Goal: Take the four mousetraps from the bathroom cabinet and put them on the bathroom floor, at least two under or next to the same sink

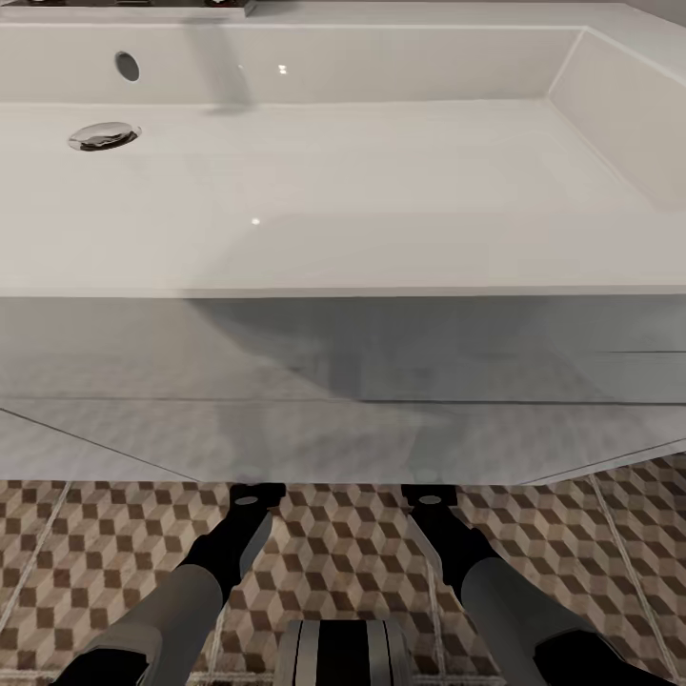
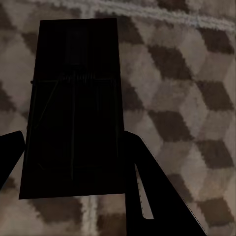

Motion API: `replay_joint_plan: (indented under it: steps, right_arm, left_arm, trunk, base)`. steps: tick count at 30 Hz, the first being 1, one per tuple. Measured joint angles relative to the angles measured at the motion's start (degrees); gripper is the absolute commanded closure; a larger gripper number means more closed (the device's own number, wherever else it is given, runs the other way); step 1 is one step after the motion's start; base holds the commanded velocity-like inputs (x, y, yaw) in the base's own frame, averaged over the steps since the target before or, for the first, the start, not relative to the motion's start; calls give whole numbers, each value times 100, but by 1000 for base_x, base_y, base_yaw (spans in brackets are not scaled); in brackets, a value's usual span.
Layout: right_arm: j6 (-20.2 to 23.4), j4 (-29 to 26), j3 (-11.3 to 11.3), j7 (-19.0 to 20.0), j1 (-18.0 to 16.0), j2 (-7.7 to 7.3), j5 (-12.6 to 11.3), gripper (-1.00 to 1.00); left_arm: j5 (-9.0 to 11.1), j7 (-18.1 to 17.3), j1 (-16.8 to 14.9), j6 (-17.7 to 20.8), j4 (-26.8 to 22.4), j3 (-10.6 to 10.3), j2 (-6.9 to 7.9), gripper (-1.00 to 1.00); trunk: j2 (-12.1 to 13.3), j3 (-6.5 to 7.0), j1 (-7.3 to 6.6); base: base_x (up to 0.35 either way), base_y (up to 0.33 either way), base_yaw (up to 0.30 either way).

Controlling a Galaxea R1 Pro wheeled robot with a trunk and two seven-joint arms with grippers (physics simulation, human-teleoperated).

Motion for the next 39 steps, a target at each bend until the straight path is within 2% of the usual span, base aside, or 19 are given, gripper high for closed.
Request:
replay_joint_plan:
  steps: [3, 13, 31, 35, 39]
  right_arm:
    - [4, -23, 0, -3, 0, 0, 1, 100]
    - [9, -53, -8, -14, 0, 0, -3, 100]
    - [8, -53, -1, -9, 0, -8, -7, 100]
    - [12, -74, -13, -10, -4, -6, 134, 100]
    - [12, -75, -12, -9, -4, -6, 135, 100]
  left_arm:
    - [-4, 11, 1, 6, 0, -1, 0, 100]
    - [-10, 51, 0, 0, 5, -4, 5, 100]
    - [-9, 53, 1, 0, 17, -9, 19, 100]
    - [-9, 55, 1, -6, 10, -9, 21, 100]
    - [-10, 59, 1, -8, 6, -9, 24, 100]
  trunk:
    - [-4, -66, 8]
    - [-4, -67, 7]
    - [-28, -465, 54]
    - [-34, -553, 63]
    - [-35, -554, 62]
  base:
    - [0, 0, 0]
    - [0, 0, 0]
    - [0, 0, 0]
    - [0, 0, 0]
    - [0, 0, 0]
